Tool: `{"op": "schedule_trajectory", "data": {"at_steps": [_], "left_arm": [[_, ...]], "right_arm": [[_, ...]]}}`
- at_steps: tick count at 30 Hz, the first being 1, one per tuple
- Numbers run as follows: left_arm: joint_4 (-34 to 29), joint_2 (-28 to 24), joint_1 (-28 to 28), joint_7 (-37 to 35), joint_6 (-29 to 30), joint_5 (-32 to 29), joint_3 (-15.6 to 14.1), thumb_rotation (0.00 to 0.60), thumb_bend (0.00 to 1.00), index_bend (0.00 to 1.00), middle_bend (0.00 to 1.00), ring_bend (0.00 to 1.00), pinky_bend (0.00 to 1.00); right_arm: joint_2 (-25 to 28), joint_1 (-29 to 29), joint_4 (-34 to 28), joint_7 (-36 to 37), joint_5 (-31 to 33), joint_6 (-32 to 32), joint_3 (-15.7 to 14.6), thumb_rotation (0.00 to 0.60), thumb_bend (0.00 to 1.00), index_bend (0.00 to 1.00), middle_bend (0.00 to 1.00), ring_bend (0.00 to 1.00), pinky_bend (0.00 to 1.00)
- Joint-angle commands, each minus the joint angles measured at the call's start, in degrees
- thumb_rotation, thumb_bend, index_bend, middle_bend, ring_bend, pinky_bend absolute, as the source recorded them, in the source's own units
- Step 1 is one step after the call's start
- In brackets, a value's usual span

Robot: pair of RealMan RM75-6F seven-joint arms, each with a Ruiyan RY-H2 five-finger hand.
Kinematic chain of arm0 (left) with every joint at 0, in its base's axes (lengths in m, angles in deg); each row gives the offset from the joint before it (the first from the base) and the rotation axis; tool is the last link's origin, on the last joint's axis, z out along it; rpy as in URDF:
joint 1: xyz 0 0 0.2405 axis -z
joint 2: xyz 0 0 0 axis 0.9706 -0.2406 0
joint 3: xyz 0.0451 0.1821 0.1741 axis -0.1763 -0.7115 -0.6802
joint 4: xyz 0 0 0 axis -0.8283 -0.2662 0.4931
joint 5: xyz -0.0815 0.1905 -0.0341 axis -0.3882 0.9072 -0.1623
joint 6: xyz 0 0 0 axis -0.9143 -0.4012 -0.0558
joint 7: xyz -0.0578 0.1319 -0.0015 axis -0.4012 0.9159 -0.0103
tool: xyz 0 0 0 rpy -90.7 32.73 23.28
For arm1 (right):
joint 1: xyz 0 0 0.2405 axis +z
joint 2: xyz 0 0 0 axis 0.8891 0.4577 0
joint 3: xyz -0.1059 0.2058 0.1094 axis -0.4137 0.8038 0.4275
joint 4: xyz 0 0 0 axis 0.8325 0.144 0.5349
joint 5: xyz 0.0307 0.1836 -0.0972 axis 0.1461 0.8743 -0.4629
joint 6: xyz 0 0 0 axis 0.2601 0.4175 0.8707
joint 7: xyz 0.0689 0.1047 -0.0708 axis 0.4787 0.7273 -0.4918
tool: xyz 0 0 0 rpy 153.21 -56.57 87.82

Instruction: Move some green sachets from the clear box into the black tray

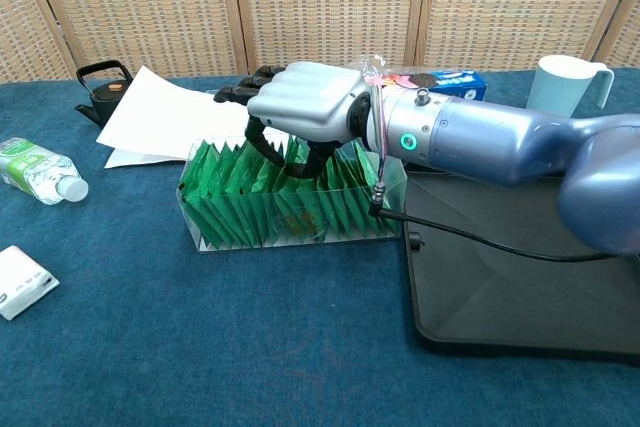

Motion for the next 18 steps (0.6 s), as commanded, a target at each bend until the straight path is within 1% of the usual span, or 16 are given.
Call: {"op": "schedule_trajectory", "data": {"at_steps": [1, 9, 18], "left_arm": [[-0.1, 0.0, 0.0, -0.1, 0.0, 0.1, 0.0, 0.600, 0.11, 0.00, 0.00, 0.00, 0.00], [-0.2, -0.1, -0.1, -0.2, 0.3, 0.6, -0.2, 0.600, 0.11, 0.00, 0.00, 0.00, 0.00], [-0.2, -0.2, -0.2, -0.4, 0.6, 1.3, -0.4, 0.600, 0.11, 0.00, 0.00, 0.00, 0.00]], "right_arm": [[1.0, -0.4, -1.2, 0.1, -0.7, 1.2, 0.0, 0.600, 0.64, 0.68, 0.03, 0.00, 0.00], [4.7, -1.4, -6.0, -1.1, -1.5, 4.4, 1.2, 0.600, 0.64, 0.68, 0.03, 0.00, 0.00], [11.4, -3.4, -14.9, -5.5, -0.9, 7.2, 3.1, 0.600, 0.64, 0.68, 0.03, 0.00, 0.00]]}}
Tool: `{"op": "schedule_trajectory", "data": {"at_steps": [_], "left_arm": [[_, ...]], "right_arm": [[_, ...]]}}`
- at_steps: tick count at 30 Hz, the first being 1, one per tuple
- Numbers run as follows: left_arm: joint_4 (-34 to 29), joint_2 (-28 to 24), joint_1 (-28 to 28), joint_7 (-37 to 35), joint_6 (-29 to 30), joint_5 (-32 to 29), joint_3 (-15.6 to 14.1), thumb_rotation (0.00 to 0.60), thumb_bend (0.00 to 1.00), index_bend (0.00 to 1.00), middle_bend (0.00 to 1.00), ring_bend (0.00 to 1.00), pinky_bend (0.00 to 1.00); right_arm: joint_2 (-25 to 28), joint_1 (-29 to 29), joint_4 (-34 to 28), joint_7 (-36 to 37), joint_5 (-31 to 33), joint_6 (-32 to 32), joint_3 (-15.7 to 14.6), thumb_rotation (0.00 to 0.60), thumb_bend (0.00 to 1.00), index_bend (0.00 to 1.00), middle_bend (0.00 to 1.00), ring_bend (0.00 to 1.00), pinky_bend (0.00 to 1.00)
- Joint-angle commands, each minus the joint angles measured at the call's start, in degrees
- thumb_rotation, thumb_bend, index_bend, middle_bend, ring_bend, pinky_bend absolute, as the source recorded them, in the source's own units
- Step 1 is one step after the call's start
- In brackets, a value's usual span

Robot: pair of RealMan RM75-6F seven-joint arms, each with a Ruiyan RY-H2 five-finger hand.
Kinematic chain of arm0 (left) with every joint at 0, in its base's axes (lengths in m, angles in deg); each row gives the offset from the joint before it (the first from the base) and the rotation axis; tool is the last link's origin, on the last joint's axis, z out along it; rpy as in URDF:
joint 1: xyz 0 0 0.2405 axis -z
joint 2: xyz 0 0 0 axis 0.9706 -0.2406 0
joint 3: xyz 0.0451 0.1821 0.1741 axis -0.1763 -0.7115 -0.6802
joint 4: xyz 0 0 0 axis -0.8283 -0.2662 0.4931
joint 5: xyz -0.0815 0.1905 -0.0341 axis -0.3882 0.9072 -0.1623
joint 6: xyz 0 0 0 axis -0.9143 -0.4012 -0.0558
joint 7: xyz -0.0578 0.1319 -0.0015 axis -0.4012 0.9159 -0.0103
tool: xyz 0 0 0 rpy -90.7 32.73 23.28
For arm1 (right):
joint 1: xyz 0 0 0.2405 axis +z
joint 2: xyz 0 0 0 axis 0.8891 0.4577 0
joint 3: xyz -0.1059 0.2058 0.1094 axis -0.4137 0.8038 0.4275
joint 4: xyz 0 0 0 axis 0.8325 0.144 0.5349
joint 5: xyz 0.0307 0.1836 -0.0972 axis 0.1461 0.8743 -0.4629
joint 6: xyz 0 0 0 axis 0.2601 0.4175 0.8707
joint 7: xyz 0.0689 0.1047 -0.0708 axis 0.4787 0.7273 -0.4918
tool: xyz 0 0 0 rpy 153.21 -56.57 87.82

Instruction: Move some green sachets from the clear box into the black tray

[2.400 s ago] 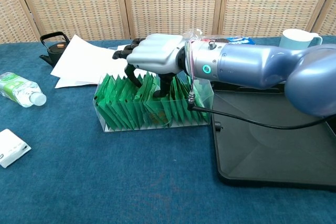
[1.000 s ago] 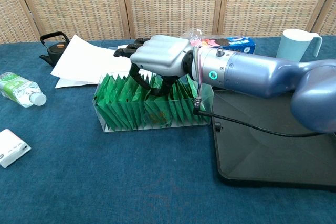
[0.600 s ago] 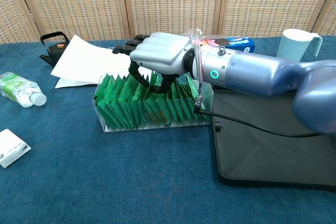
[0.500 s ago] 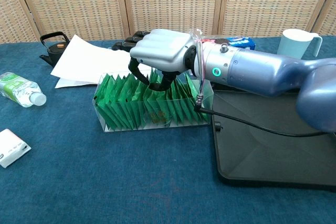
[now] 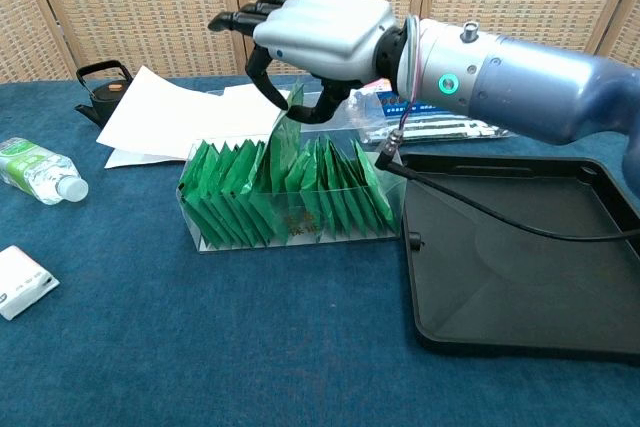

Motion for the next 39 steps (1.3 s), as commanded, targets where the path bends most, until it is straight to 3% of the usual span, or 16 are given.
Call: {"op": "schedule_trajectory", "data": {"at_steps": [1, 14, 24, 31, 39], "left_arm": [[0.0, 0.0, 0.0, 0.0, 0.1, 0.1, 0.0, 0.600, 0.11, 0.00, 0.00, 0.00, 0.00], [-0.5, -0.1, -0.4, 0.1, 0.9, 1.2, -0.4, 0.600, 0.11, 0.00, 0.00, 0.00, 0.00], [-0.8, -0.3, -0.7, -0.1, 1.6, 2.3, -0.8, 0.600, 0.11, 0.00, 0.00, 0.00, 0.00], [-1.2, -0.2, -0.9, 0.4, 2.0, 3.0, -1.1, 0.600, 0.11, 0.00, 0.00, 0.00, 0.00], [-1.6, 0.1, -0.8, 1.8, 1.8, 3.1, -1.3, 0.600, 0.11, 0.00, 0.00, 0.00, 0.00]], "right_arm": [[2.8, -1.1, -3.3, -1.9, 0.6, 1.1, 0.9, 0.600, 0.64, 0.68, 0.03, 0.00, 0.00], [13.2, -5.5, -14.3, -5.2, 0.7, 4.5, 1.3, 0.600, 0.64, 0.69, 0.03, 0.00, 0.00], [24.5, -13.7, -22.6, -2.5, -4.0, 10.9, -3.4, 0.600, 0.64, 0.69, 0.03, 0.00, 0.00], [27.3, -19.3, -21.6, 1.4, -8.3, 15.3, -7.9, 0.600, 0.65, 0.70, 0.03, 0.00, 0.00], [25.9, -23.9, -16.7, 5.2, -10.4, 18.5, -10.7, 0.600, 0.65, 0.69, 0.01, 0.00, 0.00]]}}
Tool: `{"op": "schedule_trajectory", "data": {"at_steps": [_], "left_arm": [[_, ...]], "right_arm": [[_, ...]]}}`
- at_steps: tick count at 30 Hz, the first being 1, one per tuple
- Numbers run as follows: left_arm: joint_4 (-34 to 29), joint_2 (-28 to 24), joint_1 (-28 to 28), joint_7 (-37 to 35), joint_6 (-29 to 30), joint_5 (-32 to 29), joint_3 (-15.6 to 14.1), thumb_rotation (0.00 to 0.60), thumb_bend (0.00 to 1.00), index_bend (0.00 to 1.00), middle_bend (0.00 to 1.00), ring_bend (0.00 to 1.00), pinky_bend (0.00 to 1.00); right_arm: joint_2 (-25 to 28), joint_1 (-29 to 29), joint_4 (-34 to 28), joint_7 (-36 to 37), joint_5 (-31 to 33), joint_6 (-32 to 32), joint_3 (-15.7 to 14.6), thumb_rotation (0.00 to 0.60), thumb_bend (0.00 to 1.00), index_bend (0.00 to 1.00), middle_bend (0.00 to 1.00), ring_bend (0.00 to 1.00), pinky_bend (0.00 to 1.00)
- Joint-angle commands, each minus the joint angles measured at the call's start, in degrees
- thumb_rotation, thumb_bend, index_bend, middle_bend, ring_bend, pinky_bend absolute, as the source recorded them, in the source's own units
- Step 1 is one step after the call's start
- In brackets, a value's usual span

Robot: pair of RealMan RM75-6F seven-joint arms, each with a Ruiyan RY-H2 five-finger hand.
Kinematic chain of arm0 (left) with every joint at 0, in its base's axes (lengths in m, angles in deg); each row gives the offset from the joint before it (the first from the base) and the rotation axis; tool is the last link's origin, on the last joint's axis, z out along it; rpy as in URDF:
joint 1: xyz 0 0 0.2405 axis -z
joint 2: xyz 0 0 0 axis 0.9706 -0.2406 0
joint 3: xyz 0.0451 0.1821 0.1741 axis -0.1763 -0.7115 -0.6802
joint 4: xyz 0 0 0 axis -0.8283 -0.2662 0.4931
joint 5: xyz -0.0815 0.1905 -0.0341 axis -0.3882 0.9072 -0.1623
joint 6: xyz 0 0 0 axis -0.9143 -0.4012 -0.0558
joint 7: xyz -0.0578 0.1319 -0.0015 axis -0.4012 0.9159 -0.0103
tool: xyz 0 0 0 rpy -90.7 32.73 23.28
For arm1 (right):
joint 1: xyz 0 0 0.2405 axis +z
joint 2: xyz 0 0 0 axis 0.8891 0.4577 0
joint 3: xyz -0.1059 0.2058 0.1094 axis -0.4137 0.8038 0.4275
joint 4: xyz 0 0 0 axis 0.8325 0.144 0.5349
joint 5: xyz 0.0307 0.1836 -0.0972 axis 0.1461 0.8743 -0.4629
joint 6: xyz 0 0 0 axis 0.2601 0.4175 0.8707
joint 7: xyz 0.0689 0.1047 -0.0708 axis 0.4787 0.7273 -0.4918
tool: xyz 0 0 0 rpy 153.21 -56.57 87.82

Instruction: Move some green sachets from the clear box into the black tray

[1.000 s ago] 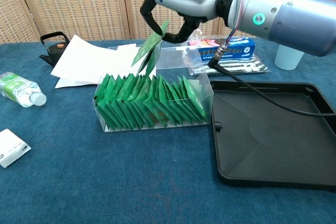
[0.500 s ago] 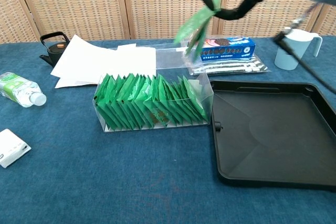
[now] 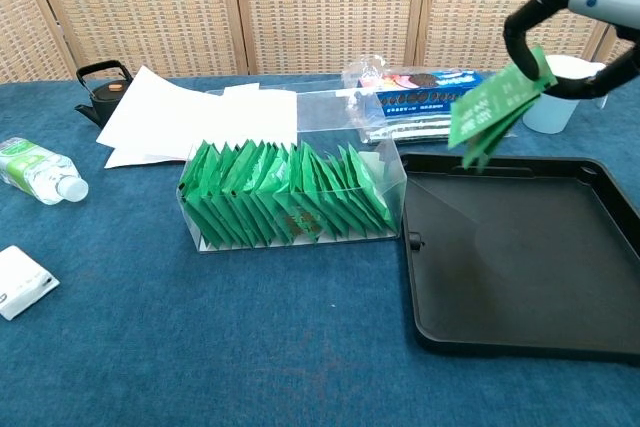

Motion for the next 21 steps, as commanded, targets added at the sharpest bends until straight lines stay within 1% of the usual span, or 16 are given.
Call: {"op": "schedule_trajectory", "data": {"at_steps": [1, 2, 3, 4, 5, 6, 8, 9, 11, 15, 17, 21], "left_arm": [[-0.2, 0.1, 0.0, 0.4, -0.1, 0.0, -0.1, 0.600, 0.11, 0.00, 0.00, 0.00, 0.00], [-0.2, 0.1, 0.1, 0.6, -0.2, 0.0, -0.1, 0.600, 0.11, 0.00, 0.00, 0.00, 0.00], [-0.2, 0.1, 0.1, 0.7, -0.2, 0.0, -0.1, 0.600, 0.11, 0.00, 0.00, 0.00, 0.00], [-0.3, 0.1, 0.1, 0.8, -0.2, 0.0, -0.2, 0.600, 0.11, 0.00, 0.00, 0.00, 0.00], [-0.3, 0.1, 0.1, 0.9, -0.3, 0.0, -0.2, 0.600, 0.11, 0.00, 0.00, 0.00, 0.00], [-0.3, 0.1, 0.1, 0.9, -0.3, -0.1, -0.1, 0.600, 0.11, 0.00, 0.00, 0.00, 0.00], [-0.3, 0.2, 0.2, 1.0, -0.4, -0.2, -0.1, 0.600, 0.11, 0.00, 0.00, 0.00, 0.00], [-0.3, 0.1, 0.2, 1.0, -0.5, -0.2, -0.2, 0.600, 0.11, 0.00, 0.00, 0.00, 0.00], [-0.3, 0.1, 0.2, 1.0, -0.5, -0.1, -0.2, 0.600, 0.11, 0.00, 0.00, 0.00, 0.00], [-0.4, 0.0, 0.1, 0.8, -0.2, 0.0, -0.2, 0.600, 0.11, 0.00, 0.00, 0.00, 0.00], [-0.3, 0.0, 0.1, 0.8, -0.2, 0.0, -0.2, 0.600, 0.11, 0.00, 0.00, 0.00, 0.00], [-0.4, 0.1, -0.1, 1.0, 0.3, 0.5, -0.3, 0.600, 0.11, 0.00, 0.00, 0.00, 0.00]], "right_arm": [[-0.8, -1.5, 2.0, 1.8, -0.5, 0.7, -0.9, 0.600, 0.65, 0.67, 0.01, 0.00, 0.00], [-0.4, -2.0, 2.2, 2.1, 0.3, -0.2, -1.4, 0.600, 0.60, 0.62, 0.00, 0.00, 0.00], [0.0, -2.4, 1.9, 1.8, 1.1, -1.3, -1.7, 0.600, 0.45, 0.50, 0.00, 0.00, 0.00], [0.5, -2.8, 1.1, 1.0, 2.5, -2.6, -1.8, 0.600, 0.32, 0.41, 0.00, 0.00, 0.00], [1.1, -3.2, -0.2, -0.2, 4.0, -3.8, -1.8, 0.600, 0.13, 0.27, 0.00, 0.00, 0.00], [1.4, -3.7, -1.1, -1.4, 5.1, -4.2, -1.6, 0.600, 0.02, 0.17, 0.00, 0.00, 0.00], [1.5, -4.3, -1.8, -2.9, 6.1, -4.7, -1.5, 0.600, 0.00, 0.11, 0.00, 0.00, 0.00], [1.5, -4.5, -2.0, -3.4, 6.4, -4.7, -1.4, 0.600, 0.00, 0.10, 0.00, 0.00, 0.00], [1.4, -5.2, -1.9, -4.3, 6.9, -4.5, -1.1, 0.600, 0.00, 0.10, 0.00, 0.00, 0.00], [1.9, -6.2, -2.3, -3.9, 7.0, -3.5, -0.6, 0.600, 0.00, 0.09, 0.00, 0.00, 0.00], [2.6, -6.9, -3.0, -3.2, 6.6, -2.3, -0.3, 0.600, 0.00, 0.09, 0.00, 0.00, 0.00], [5.5, -10.8, -7.4, -1.4, 7.5, 3.2, 0.6, 0.600, 0.00, 0.04, 0.00, 0.00, 0.00]]}}
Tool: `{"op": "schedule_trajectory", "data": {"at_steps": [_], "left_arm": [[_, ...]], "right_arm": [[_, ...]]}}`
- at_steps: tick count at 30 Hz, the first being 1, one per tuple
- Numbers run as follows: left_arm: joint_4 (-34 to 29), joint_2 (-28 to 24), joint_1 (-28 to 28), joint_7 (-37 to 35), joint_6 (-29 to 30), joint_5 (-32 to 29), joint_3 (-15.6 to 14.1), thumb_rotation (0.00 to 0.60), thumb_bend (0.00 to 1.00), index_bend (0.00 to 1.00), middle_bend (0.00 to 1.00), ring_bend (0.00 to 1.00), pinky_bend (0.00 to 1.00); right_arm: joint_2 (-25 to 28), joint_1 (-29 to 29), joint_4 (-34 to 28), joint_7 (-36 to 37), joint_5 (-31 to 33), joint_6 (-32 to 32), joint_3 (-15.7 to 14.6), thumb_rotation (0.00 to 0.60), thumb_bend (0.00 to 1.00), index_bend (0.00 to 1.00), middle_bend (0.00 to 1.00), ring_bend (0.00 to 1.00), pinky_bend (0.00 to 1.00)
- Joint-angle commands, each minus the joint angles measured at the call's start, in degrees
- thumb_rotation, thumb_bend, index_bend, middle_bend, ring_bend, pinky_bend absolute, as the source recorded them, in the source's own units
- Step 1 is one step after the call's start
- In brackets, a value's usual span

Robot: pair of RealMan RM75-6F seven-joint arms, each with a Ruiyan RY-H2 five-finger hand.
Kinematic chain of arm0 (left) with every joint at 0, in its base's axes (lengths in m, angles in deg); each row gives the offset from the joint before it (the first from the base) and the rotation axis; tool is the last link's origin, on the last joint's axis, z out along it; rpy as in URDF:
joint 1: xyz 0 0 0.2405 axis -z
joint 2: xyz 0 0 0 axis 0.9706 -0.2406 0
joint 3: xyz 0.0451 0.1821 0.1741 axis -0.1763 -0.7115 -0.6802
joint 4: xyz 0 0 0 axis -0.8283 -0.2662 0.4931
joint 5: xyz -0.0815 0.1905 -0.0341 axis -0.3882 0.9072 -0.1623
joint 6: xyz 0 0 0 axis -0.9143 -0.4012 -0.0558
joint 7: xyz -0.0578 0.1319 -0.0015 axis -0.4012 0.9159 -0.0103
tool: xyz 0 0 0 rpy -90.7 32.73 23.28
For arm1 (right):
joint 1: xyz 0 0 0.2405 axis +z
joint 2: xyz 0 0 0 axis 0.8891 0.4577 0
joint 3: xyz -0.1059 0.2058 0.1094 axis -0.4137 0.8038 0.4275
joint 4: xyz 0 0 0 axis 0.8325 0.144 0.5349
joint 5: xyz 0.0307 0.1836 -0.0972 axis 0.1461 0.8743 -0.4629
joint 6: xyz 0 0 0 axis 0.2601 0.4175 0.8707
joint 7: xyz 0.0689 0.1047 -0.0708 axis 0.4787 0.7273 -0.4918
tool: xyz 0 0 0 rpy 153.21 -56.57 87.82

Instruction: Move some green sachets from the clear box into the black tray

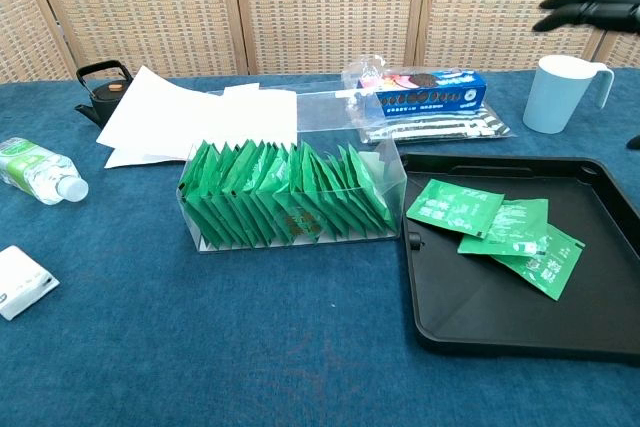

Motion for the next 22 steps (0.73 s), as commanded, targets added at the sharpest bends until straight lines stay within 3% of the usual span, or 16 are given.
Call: {"op": "schedule_trajectory", "data": {"at_steps": [1, 7, 16, 22], "left_arm": [[0.0, 0.1, -0.1, 0.2, 0.4, 0.4, -0.1, 0.600, 0.11, 0.00, 0.00, 0.00, 0.00], [0.2, 0.7, -0.6, 1.1, 1.9, 1.6, -0.2, 0.600, 0.11, 0.00, 0.00, 0.00, 0.00], [0.5, 1.6, -1.5, 2.0, 4.7, 4.0, -0.5, 0.600, 0.11, 0.00, 0.00, 0.00, 0.00], [0.7, 1.8, -2.0, 2.3, 5.6, 4.6, -0.7, 0.600, 0.11, 0.00, 0.00, 0.00, 0.00]], "right_arm": [[2.6, -3.9, -4.4, 1.3, 1.3, 4.5, 0.7, 0.600, 0.00, 0.03, 0.00, 0.00, 0.00], [2.7, -11.0, -8.8, 3.7, 4.8, 11.4, 0.7, 0.600, 0.00, 0.00, 0.00, 0.00, 0.00], [-1.9, -19.8, -5.8, 3.7, 5.0, 18.7, -1.5, 0.600, 0.00, 0.00, 0.00, 0.00, 0.00], [-3.2, -22.3, -3.7, 4.6, 3.6, 20.4, -1.3, 0.600, 0.00, 0.00, 0.00, 0.00, 0.00]]}}
